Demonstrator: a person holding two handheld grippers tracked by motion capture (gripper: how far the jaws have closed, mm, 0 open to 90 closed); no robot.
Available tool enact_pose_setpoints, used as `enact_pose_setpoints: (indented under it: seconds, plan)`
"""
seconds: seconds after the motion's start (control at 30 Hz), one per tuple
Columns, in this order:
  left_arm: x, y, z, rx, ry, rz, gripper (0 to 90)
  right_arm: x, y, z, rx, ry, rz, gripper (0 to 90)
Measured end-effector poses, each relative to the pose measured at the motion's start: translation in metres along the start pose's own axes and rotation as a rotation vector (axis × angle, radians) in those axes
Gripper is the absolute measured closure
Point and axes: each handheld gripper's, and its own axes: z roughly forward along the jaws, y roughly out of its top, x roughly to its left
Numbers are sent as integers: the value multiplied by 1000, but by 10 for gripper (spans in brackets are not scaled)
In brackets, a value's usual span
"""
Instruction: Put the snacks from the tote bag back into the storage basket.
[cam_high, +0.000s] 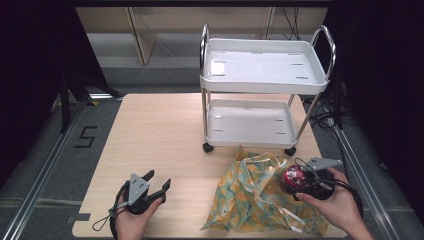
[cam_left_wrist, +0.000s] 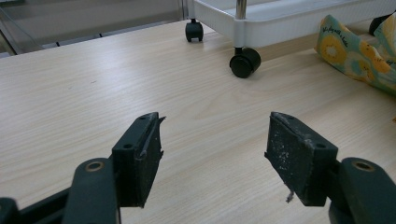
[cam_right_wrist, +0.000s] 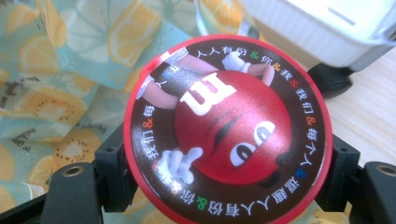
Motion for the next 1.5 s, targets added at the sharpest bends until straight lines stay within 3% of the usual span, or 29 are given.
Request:
enact_pose_setpoints:
  seconds: [0.17, 0.23, 0.3, 0.53, 0.63, 0.9, 0.93, 0.97, 1.03, 1.17, 1.3, 1.33, 1.47, 1.5]
  plan:
    - [0, 1, -1, 3, 6, -2, 350, -1, 6, -7, -12, -12, 18, 265]
    - [0, 1, -1, 4, 6, 0, 350, -6, 10, -9, -39, -28, -17, 265]
    - [-1, 1, -1, 2, 6, -4, 350, -5, 14, -11, -37, -23, 11, 264]
    - [0, 1, -1, 2, 6, -5, 350, -9, 24, -18, -76, -49, 0, 265]
    - [0, 1, -1, 2, 3, -1, 350, -9, 27, -22, -82, -46, 20, 265]
    - [-1, 1, -1, -4, -2, -3, 350, -15, 37, -30, -96, -65, -2, 265]
    - [-1, 2, -1, -3, -1, -2, 350, -19, 41, -32, -100, -75, -23, 265]
    - [0, 2, -1, -12, -3, -6, 350, -17, 42, -34, -95, -70, 7, 265]
    - [-1, 2, -2, -13, 2, -9, 350, -19, 44, -35, -107, -76, -9, 265]
    - [-1, 2, -1, -10, -1, -1, 351, -19, 49, -32, -144, -85, 8, 265]
    - [-1, 2, -1, -11, -7, -4, 351, -19, 52, -29, -138, -88, -14, 265]
    - [-1, 2, -1, -11, -4, -3, 351, -16, 54, -28, -134, -77, 6, 265]
    - [-1, 2, -1, -11, -2, -2, 351, -18, 57, -25, -137, -78, -11, 265]
    - [-1, 2, -1, -14, -7, -4, 351, -16, 58, -25, -136, -81, 10, 265]
